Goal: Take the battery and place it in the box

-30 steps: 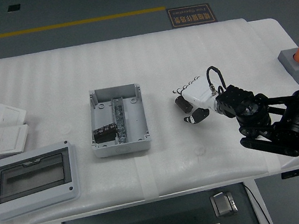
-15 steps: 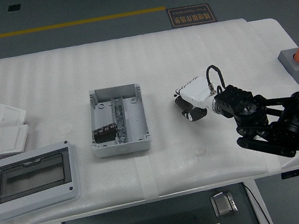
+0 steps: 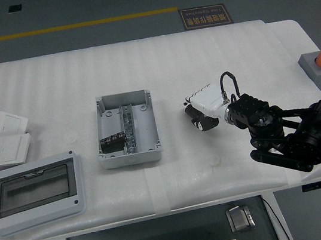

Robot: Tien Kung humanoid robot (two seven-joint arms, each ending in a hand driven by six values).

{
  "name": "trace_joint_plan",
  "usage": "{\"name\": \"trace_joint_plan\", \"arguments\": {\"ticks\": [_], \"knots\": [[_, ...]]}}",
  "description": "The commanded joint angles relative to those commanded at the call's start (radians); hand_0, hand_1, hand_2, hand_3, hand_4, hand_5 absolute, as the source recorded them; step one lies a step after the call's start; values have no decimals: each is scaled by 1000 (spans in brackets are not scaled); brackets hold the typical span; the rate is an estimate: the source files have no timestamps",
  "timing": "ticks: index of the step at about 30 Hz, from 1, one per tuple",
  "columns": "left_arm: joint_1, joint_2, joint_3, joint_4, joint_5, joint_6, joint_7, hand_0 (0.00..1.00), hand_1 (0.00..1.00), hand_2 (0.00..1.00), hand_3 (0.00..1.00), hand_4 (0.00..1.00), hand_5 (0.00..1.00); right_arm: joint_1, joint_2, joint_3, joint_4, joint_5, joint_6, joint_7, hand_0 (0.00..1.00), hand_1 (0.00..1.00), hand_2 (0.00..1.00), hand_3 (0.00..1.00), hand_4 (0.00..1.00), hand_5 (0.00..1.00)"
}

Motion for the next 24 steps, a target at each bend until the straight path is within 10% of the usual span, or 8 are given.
{"name": "trace_joint_plan", "arguments": {"ticks": [24], "knots": [[-2,-1,-14,-1,13,0,-10,629,653,518,575,544,368,-28,6,17,14,-17,-5,-18,722,713,734,829,578,429]]}}
